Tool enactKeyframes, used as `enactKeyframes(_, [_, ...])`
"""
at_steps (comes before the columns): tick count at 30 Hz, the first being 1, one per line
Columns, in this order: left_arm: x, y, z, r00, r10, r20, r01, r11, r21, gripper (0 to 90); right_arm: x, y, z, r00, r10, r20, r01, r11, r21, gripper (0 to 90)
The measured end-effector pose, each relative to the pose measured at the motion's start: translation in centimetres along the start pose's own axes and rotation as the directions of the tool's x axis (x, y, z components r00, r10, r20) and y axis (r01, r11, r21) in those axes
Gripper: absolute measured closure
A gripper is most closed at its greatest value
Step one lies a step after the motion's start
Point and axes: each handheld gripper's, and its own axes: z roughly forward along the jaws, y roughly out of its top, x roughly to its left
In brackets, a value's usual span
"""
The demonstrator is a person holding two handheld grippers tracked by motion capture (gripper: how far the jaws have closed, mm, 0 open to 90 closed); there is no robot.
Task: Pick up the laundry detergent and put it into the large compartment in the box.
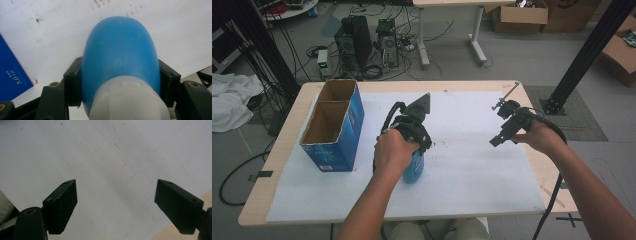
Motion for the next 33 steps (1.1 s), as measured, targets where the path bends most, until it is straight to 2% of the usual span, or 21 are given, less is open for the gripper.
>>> enactKeyframes(5, [0.6, 0.0, -2.7, 1.0000, -0.004, 0.000, 0.004, 0.9995, -0.032, 38.0, 0.0, -0.1, -0.1, 1.0000, 0.001, -0.001, -0.001, 1.000, -0.002, 18.4])
enactKeyframes(11, [1.3, -0.1, -5.6, 0.9993, 0.005, -0.038, -0.008, 0.9981, -0.061, 38.1, 0.0, -0.2, -0.2, 1.0000, -0.002, -0.001, 0.002, 1.000, -0.009, 18.4])
enactKeyframes(17, [2.7, -0.2, -8.5, 0.9995, -0.023, -0.022, 0.021, 0.9969, -0.075, 38.1, 0.0, -0.3, -0.3, 1.0000, -0.003, 0.001, 0.003, 1.000, -0.007, 18.4])
enactKeyframes(24, [4.3, -0.2, -12.2, 0.9971, -0.064, -0.042, 0.059, 0.9925, -0.107, 38.1, -0.1, -0.4, -0.3, 1.0000, 0.003, -0.001, -0.003, 1.000, -0.006, 18.4])
enactKeyframes(28, [5.4, -0.2, -14.3, 0.9961, -0.080, -0.037, 0.075, 0.9898, -0.122, 38.2, -0.2, -0.3, -0.4, 1.0000, 0.004, -0.002, -0.004, 1.000, -0.014, 18.3])
enactKeyframes(33, [6.4, -0.2, -16.3, 0.9937, -0.098, -0.054, 0.090, 0.9858, -0.142, 38.1, -0.2, 0.0, -0.5, 1.0000, 0.004, -0.001, -0.004, 1.000, -0.015, 18.3])
